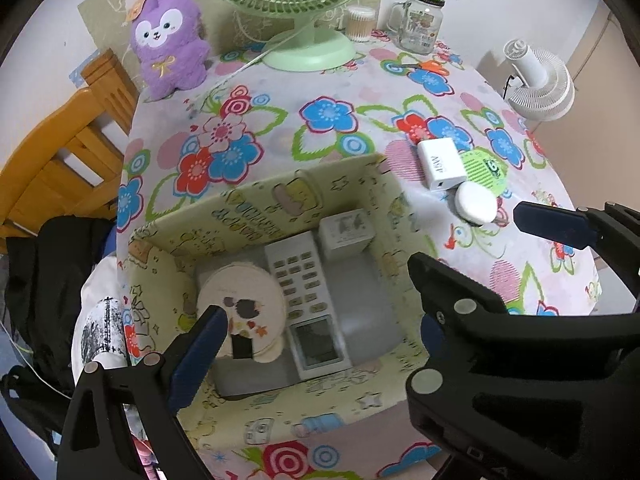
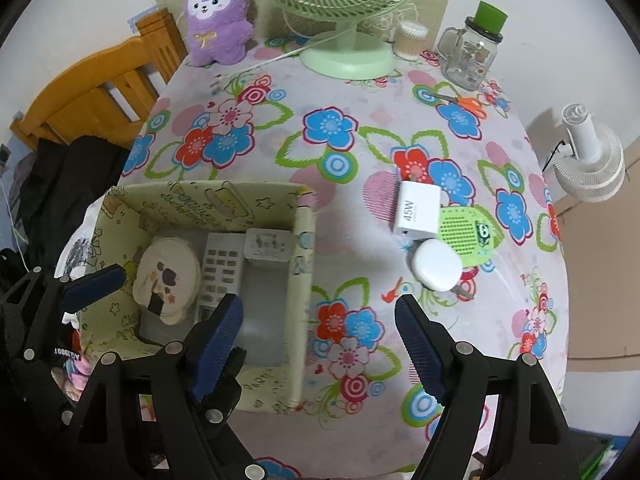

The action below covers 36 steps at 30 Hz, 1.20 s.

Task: Organize rigid objects
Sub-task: 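Withdraw both open tools from the yellow box toward the remaining objects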

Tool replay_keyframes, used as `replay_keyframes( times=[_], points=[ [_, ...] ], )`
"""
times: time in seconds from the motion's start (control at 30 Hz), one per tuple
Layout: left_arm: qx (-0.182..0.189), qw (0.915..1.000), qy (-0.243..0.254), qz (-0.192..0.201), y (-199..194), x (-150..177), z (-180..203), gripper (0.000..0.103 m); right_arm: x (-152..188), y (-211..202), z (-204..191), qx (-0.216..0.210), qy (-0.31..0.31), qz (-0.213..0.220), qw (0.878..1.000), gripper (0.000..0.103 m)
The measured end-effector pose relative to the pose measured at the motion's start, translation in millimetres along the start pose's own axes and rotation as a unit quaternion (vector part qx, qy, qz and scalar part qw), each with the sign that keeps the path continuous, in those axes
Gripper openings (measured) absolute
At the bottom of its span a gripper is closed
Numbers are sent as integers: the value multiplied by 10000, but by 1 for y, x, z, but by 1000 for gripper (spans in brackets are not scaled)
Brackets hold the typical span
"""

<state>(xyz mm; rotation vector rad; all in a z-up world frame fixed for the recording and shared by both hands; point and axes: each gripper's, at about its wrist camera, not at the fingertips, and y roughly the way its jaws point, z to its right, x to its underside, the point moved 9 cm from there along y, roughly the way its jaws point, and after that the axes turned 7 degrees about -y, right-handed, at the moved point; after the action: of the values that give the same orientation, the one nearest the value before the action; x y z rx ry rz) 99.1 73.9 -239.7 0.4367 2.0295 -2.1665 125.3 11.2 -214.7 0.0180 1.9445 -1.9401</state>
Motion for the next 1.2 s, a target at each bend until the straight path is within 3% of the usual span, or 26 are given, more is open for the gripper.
replay_keyframes(
  times=[1.2],
  points=[
    [-28, 9994, 6, 338, -27, -27, 98, 98, 10, -41, 98, -44, -84, 252, 9996, 82]
  ],
)
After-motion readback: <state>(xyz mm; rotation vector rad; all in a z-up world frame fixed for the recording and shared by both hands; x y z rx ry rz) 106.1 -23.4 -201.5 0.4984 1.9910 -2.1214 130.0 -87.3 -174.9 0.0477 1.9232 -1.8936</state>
